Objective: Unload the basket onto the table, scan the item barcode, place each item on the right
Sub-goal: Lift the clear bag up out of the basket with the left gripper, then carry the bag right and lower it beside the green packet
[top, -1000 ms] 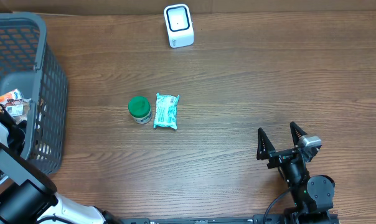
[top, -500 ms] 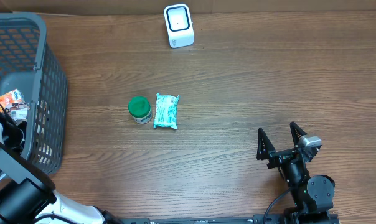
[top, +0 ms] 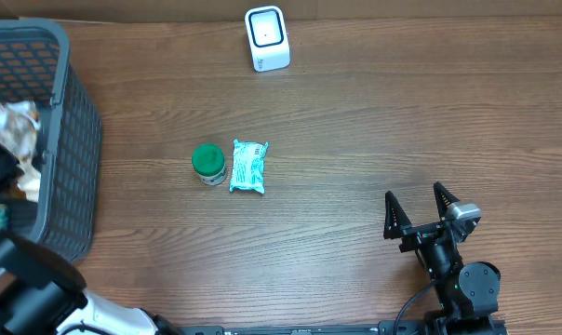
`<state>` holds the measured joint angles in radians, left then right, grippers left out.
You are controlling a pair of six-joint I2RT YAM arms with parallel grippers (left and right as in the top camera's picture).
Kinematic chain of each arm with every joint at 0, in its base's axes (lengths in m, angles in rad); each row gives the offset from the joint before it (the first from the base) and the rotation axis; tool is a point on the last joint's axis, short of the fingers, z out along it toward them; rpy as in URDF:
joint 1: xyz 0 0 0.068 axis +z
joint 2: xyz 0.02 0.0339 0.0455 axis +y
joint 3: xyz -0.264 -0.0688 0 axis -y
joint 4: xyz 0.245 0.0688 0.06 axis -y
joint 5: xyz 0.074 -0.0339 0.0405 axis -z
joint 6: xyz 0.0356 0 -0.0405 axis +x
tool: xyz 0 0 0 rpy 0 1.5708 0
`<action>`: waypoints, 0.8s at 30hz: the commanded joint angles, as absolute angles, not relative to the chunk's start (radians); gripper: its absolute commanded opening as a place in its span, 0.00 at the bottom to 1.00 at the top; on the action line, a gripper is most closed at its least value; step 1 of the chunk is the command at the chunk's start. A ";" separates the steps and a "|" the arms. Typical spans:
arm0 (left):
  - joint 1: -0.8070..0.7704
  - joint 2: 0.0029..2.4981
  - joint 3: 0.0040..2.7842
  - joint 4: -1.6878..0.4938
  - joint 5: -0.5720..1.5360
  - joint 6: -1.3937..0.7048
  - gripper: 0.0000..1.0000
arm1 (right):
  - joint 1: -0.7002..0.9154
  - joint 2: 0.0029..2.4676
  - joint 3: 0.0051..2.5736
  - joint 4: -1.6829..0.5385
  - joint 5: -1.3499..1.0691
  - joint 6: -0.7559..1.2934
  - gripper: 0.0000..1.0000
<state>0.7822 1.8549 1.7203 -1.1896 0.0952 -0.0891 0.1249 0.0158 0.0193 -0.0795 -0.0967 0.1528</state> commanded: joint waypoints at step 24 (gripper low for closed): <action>0.368 1.266 1.794 -1.230 0.349 -0.139 0.04 | 0.122 0.012 0.008 -0.075 -0.088 0.148 1.00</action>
<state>0.4393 1.2686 1.7760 -1.1919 0.3286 -0.1287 0.1249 0.0158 0.0193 -0.0795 -0.0967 0.1528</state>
